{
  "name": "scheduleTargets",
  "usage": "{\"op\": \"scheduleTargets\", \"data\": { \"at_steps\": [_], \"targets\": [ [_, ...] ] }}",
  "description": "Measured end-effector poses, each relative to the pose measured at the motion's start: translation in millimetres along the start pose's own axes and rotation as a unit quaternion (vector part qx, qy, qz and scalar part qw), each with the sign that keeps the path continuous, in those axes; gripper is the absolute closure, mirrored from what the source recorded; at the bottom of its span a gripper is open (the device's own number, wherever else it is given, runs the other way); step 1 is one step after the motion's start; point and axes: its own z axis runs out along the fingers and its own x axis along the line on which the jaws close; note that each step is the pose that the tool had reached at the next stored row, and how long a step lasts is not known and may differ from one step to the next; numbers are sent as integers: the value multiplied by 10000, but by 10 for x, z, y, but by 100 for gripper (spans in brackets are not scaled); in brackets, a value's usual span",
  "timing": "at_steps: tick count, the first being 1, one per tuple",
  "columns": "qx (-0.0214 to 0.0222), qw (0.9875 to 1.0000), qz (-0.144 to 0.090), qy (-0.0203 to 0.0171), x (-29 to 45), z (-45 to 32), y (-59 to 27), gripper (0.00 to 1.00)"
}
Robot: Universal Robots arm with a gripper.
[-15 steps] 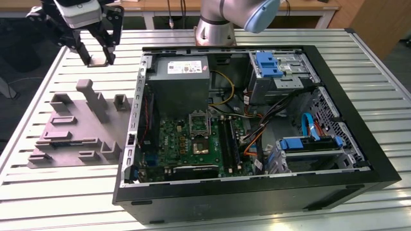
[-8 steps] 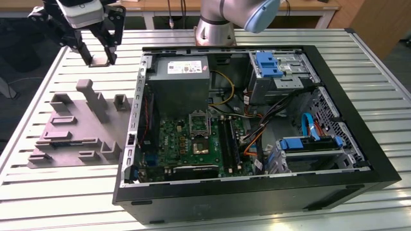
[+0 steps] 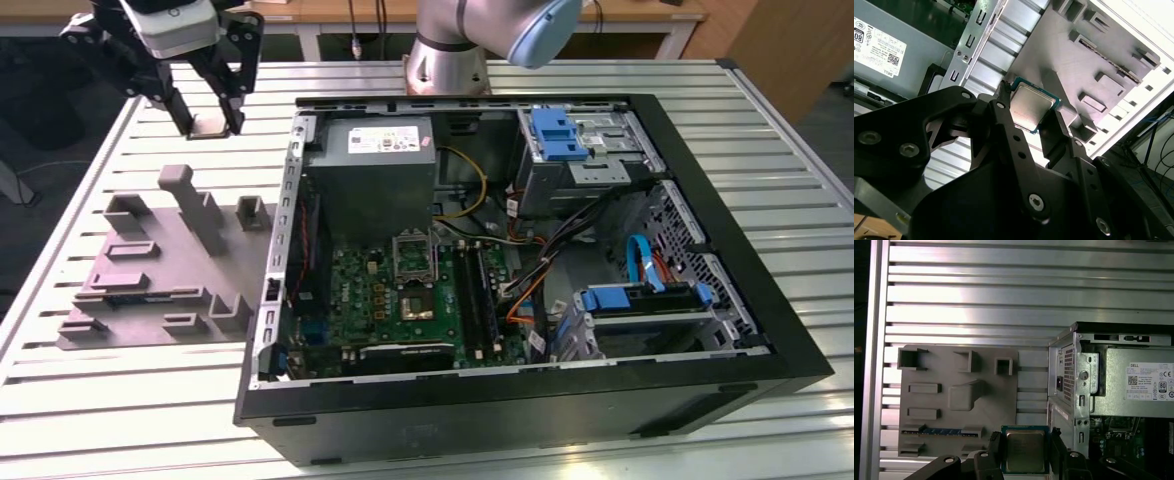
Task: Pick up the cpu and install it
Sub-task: 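Pick up the cpu and move it towards the insertion slot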
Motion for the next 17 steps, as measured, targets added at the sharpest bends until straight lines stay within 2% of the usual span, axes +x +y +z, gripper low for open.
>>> {"op": "scheduleTargets", "data": {
  "at_steps": [17],
  "targets": [
    [0,10000,1,0,-84,0,-1,53]
  ]
}}
